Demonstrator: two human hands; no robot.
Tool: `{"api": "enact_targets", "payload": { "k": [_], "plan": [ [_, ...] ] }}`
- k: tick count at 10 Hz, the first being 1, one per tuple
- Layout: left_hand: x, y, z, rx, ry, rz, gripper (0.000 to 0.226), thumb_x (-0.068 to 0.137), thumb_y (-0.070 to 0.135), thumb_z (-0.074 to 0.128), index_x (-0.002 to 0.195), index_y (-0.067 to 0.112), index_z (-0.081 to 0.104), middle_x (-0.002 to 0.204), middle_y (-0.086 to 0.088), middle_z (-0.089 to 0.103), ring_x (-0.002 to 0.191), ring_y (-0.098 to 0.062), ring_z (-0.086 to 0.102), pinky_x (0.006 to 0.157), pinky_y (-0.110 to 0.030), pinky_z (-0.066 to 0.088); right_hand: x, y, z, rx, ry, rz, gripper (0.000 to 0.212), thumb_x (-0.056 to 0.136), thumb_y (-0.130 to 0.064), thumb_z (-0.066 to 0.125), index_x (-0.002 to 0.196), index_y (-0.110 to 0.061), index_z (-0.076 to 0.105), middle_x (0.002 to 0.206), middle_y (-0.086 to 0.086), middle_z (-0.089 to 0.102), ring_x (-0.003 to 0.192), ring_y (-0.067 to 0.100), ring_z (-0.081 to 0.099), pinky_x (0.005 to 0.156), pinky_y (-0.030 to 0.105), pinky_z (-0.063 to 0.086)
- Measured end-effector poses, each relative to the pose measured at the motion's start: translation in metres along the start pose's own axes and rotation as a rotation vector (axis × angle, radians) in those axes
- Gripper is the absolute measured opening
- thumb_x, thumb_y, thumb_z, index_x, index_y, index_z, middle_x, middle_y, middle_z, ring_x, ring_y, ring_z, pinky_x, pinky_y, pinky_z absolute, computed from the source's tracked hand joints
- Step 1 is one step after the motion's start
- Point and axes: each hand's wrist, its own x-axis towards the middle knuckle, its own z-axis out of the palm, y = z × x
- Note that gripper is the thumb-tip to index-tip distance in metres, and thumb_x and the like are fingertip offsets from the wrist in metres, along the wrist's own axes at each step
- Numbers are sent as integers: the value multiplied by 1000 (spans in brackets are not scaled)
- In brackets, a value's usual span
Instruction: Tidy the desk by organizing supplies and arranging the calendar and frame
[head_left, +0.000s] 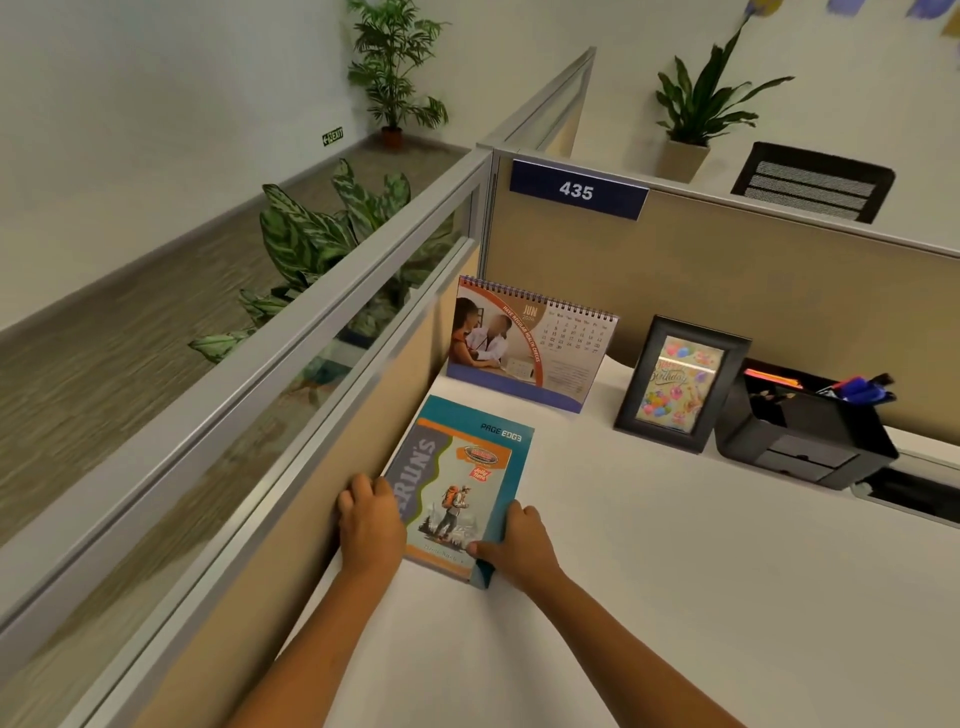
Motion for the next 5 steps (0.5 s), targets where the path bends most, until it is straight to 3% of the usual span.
{"api": "enact_targets", "payload": {
  "k": [1, 2, 3, 4, 5],
  "plan": [
    [0, -1, 1, 12, 2, 3, 33, 84, 11, 63, 115, 3, 55, 118, -18, 46, 104, -32, 45, 86, -35, 45, 0, 1, 1, 20, -7, 4, 59, 78, -34, 72, 123, -15, 39, 119, 5, 46, 111, 18, 53, 84, 28, 52],
    [-4, -2, 2, 21, 57, 78, 33, 67, 1, 78, 95, -3, 62, 95, -24, 54, 79, -39, 52, 65, -42, 48, -3, 7, 3, 136, 5, -2, 56, 77, -37, 72, 119, -22, 39, 121, 4, 50, 107, 21, 57, 83, 35, 57],
    [-16, 2, 2, 36, 138, 116, 43, 65, 10, 81, 100, -4, 61, 91, -23, 56, 71, -33, 53, 57, -37, 49, -15, 15, -1, 231, 30, 37, 64, 82, -45, 64, 132, -23, 31, 131, 4, 50, 109, 25, 59, 83, 38, 57],
    [-32, 15, 4, 37, 175, 162, 48, 72, 24, 77, 110, 0, 59, 104, -22, 59, 81, -32, 58, 60, -39, 53, -24, 35, -10, 205, 82, 46, 74, 85, -50, 56, 143, -21, 20, 141, 7, 42, 121, 26, 50, 95, 42, 50],
    [-58, 40, 11, 34, 191, 248, 54, 66, 27, 81, 109, 2, 62, 109, -23, 62, 93, -38, 62, 65, -45, 55, -42, 59, -27, 230, 163, 46, 65, 89, -47, 52, 142, -19, 25, 141, 7, 41, 122, 22, 48, 102, 36, 44]
  ]
}}
